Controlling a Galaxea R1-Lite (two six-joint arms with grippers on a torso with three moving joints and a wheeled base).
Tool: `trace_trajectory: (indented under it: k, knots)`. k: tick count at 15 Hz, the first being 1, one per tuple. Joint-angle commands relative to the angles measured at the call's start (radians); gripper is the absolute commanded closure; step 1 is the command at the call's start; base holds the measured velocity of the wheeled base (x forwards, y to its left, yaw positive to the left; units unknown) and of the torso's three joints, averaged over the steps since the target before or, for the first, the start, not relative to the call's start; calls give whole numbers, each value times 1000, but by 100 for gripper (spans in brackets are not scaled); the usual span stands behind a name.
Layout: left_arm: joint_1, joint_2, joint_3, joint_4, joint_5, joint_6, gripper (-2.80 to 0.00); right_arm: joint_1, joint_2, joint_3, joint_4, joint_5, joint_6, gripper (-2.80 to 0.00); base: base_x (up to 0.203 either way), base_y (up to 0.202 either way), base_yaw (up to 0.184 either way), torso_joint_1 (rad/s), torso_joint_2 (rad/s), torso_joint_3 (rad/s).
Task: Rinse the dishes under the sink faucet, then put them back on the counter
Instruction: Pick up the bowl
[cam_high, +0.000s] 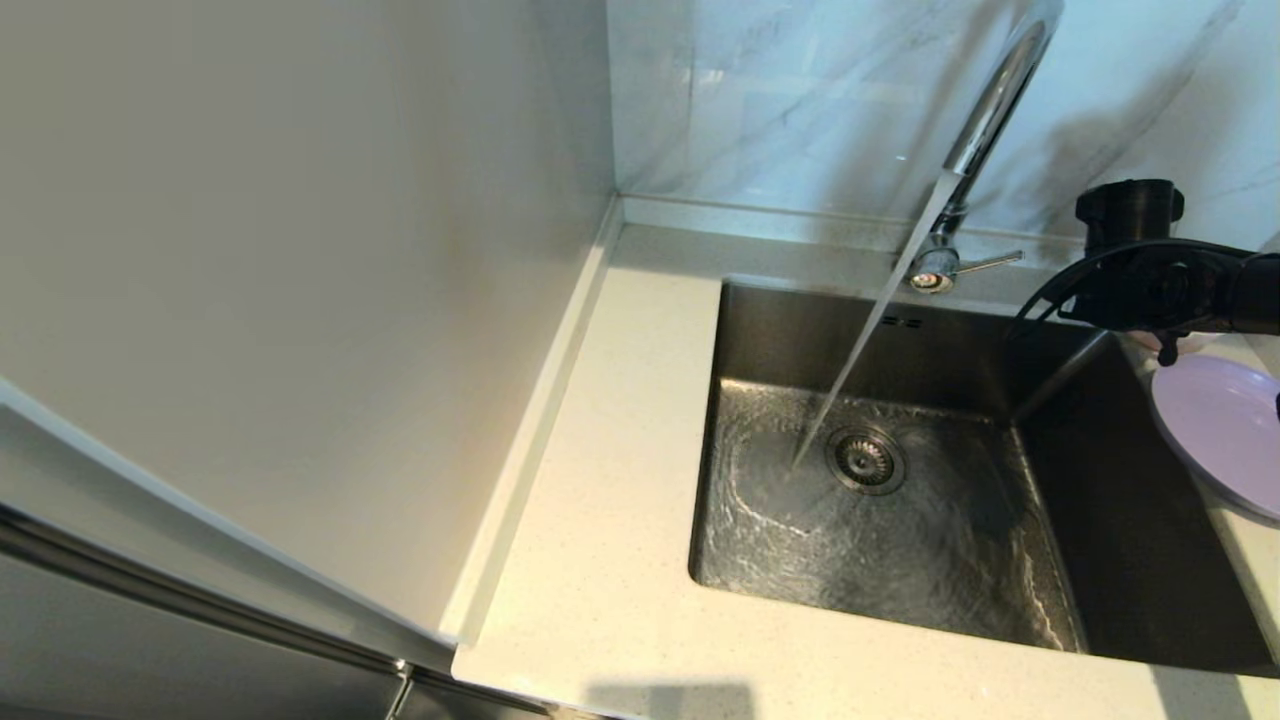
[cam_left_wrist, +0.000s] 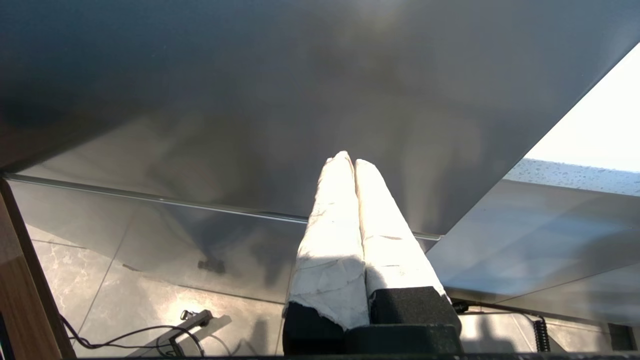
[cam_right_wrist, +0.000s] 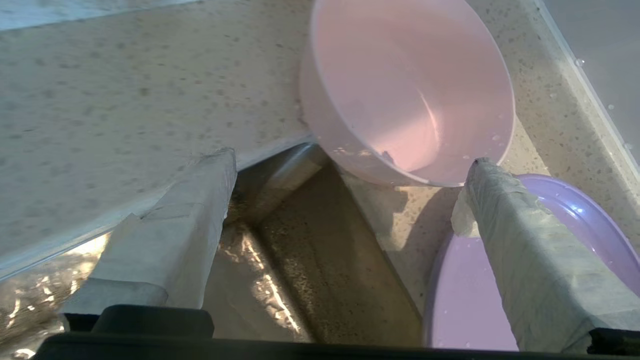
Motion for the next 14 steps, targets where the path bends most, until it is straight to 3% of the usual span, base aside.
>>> trace_trajectory:
  k: [1, 14]
  knots:
    - [0, 0, 0, 0, 1, 0, 0, -1, -1, 0, 1, -3, 1, -280, 0, 0, 0, 0, 0, 0]
    - [0, 0, 0, 0, 1, 0, 0, -29, 37, 0, -4, 0, 12, -280, 0, 0, 0, 0, 0, 0]
